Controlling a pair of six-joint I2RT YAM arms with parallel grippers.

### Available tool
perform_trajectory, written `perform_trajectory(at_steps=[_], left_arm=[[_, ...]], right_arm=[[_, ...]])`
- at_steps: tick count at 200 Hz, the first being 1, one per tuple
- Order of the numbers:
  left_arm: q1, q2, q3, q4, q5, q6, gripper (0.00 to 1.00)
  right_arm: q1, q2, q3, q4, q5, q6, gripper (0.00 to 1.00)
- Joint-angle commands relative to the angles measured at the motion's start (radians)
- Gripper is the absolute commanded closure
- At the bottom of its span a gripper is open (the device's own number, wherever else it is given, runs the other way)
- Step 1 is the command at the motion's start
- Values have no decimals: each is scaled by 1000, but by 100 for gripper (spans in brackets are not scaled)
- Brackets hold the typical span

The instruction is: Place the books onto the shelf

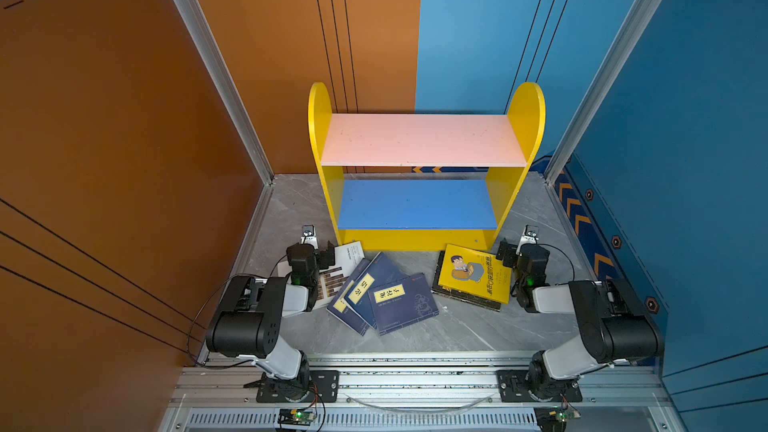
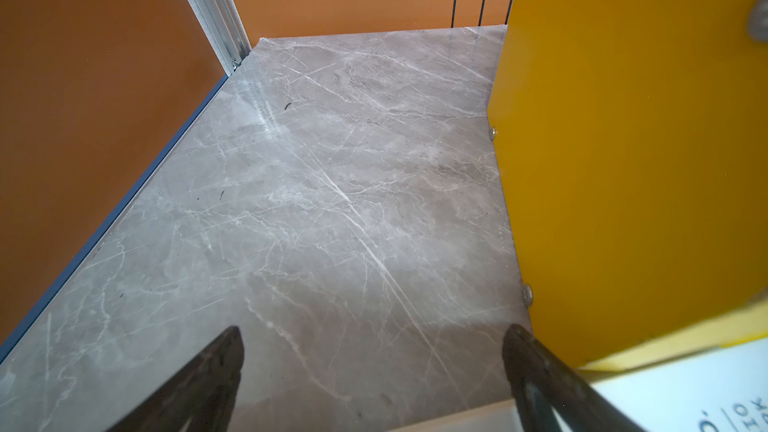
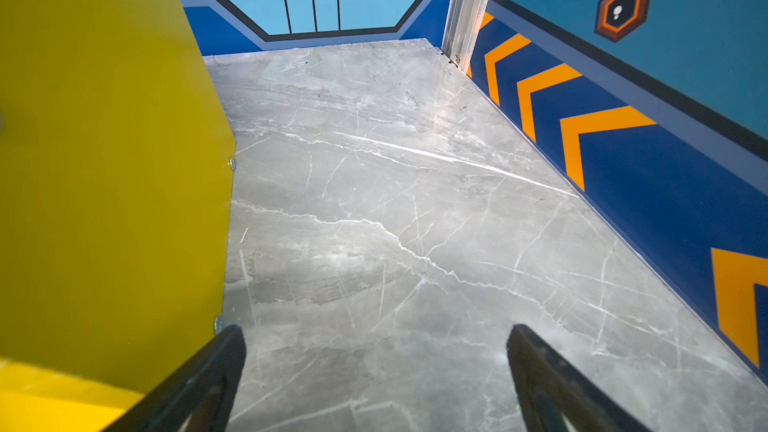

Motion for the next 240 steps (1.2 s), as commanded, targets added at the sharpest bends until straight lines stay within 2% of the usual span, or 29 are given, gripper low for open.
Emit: perform_trajectory(at_steps=[1, 160, 176, 193, 216, 240], left_arm=[[-3, -11, 19, 16, 15, -2, 2], [-3, -12, 18, 15, 16, -2, 2], [-7, -33, 20, 6, 5, 3, 2], [-19, -121, 25, -70, -22, 6, 2], [-52, -285, 67, -279, -78, 11, 2], [-85, -445, 166, -577, -124, -72, 2]], right_arm=[[7, -9, 14, 19, -3, -10, 0], [-3, -20, 21, 8, -11, -1, 0], [-16, -106, 103, -216, -25, 11, 0], [-19, -201, 208, -467, -60, 20, 0], [3, -313, 301, -704, -82, 68, 0], [51, -423, 348, -889, -48, 167, 0]])
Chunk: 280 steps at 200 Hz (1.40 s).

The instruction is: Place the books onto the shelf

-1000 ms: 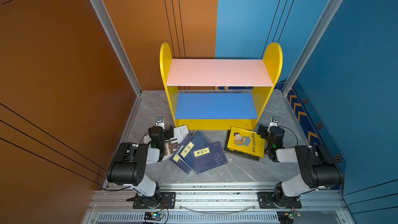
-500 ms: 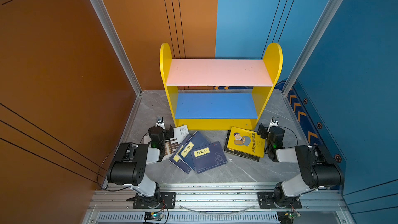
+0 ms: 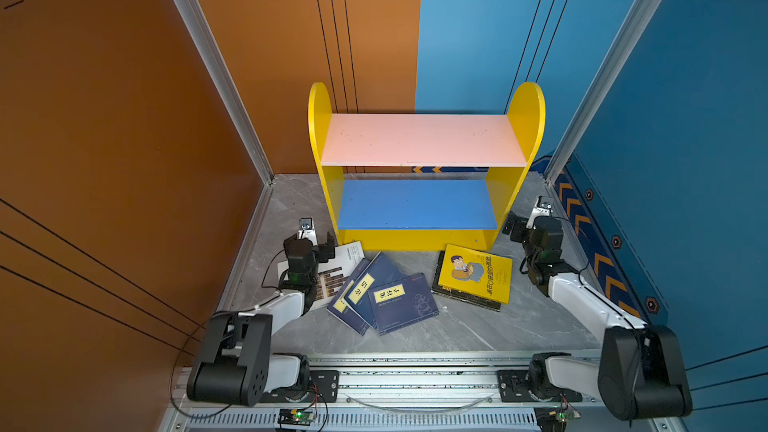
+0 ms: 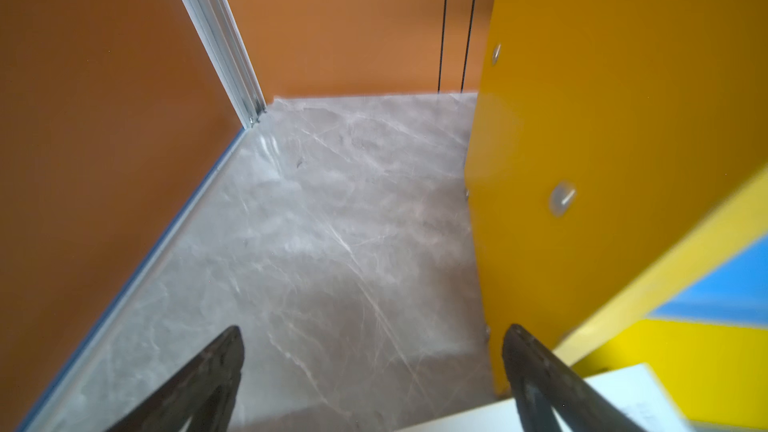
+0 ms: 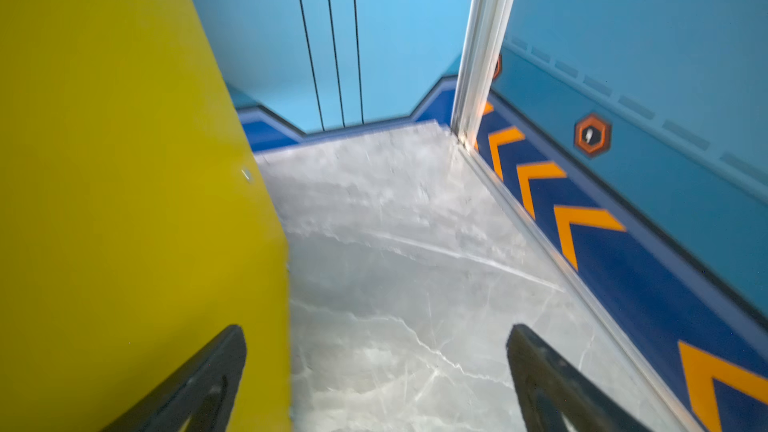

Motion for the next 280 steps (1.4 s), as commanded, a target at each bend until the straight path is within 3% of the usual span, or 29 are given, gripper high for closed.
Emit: perform_trajectory(at_steps=[1, 38, 60, 91, 120, 152, 171, 180, 192, 207, 243, 280], left_arm=[[-29, -136, 108, -317, -74, -68, 2], [-96, -311, 230, -705, -2, -304, 2], [-179, -411, 234, -804, 81, -466, 2], [-329, -530, 185, -858, 117, -692, 2], [-489, -573, 154, -855, 138, -852, 2], [-779, -604, 127, -855, -78, -937, 2], [-898, -589, 105, -748, -129, -905, 2], [-915, -585, 71, -643, -100, -864, 2], [-916, -581, 31, -573, -72, -898, 2], [-911, -611, 24, -666, -104, -964, 2], [-870, -695, -48, -750, -113, -1019, 2], [-811, -627, -32, -932, -4, -1059, 2]], right_arm=[[43, -96, 42, -341, 3, 120, 0], [118, -203, 74, -574, -131, 433, 0], [259, -227, 31, -597, -209, 619, 0], [530, -257, -39, -537, -101, 825, 0], [781, -223, -51, -448, -8, 923, 0], [1001, -158, 50, -484, 152, 889, 0], [1009, -142, 88, -492, 146, 867, 0], [996, -133, 78, -471, 110, 872, 0], [968, -124, 44, -389, 31, 870, 0], [930, -115, 7, -330, -30, 892, 0], [906, -67, -19, -376, -4, 957, 0], [902, 44, 3, -404, -40, 966, 0]])
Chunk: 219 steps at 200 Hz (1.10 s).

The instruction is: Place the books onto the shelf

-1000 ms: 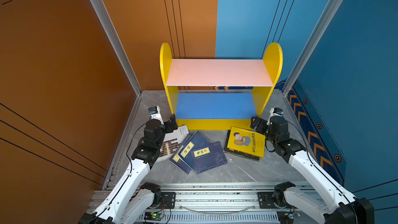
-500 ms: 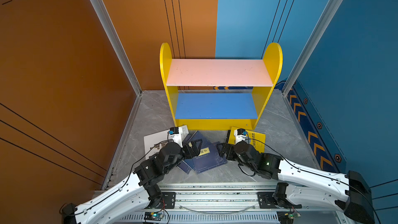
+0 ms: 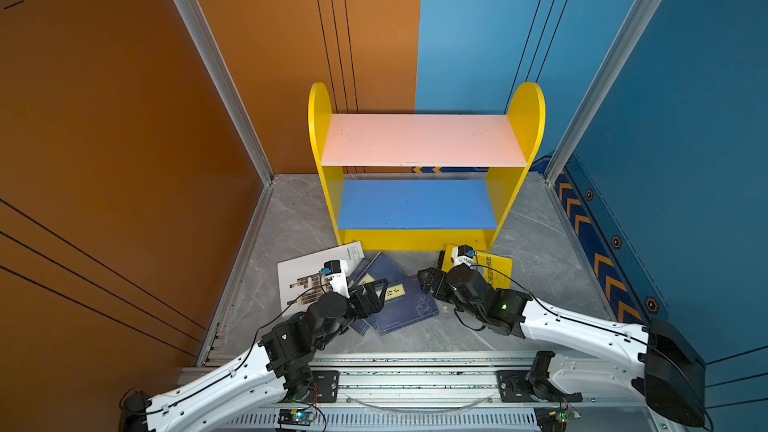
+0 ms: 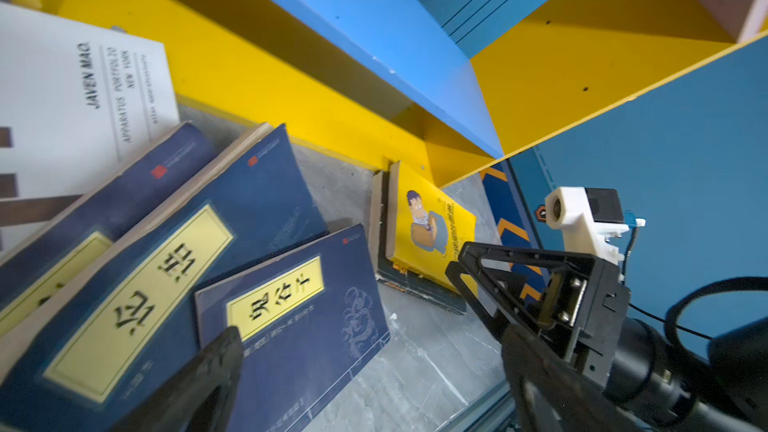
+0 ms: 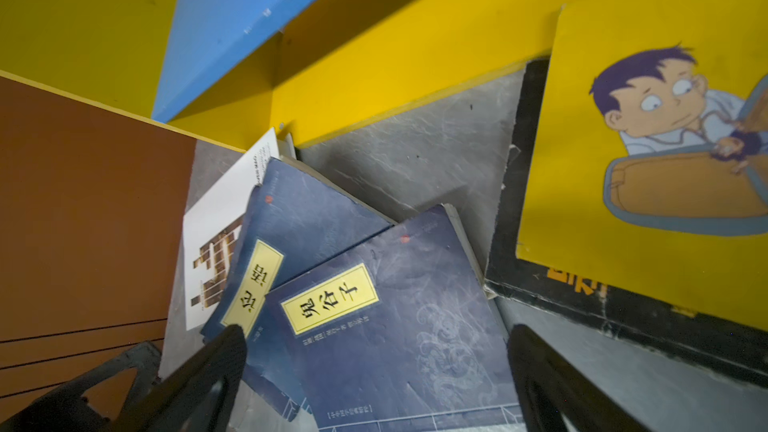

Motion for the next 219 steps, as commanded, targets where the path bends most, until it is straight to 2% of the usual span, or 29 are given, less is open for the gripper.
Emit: perform_trajectory(at_steps=[1, 51, 102, 144, 172, 219], left_arm=[[46, 61, 11, -163, 74, -42, 2], [67, 267, 28, -163, 257, -40, 2], [71, 333, 32, -217, 285, -31, 2], [144, 380, -8, -100, 384, -47, 2], [199, 446, -20, 1, 446, -58, 2], [229, 519, -22, 118, 500, -63, 1]], right_arm=[[-4, 65, 14, -23, -26, 26, 0], [-8, 184, 25, -89, -23, 62, 0], [0, 232, -8, -51, -35, 99, 2], [-17, 269, -24, 4, -95, 91, 3], [-20, 319, -36, 72, -161, 100, 8], [-20, 368, -63, 200, -213, 134, 11]])
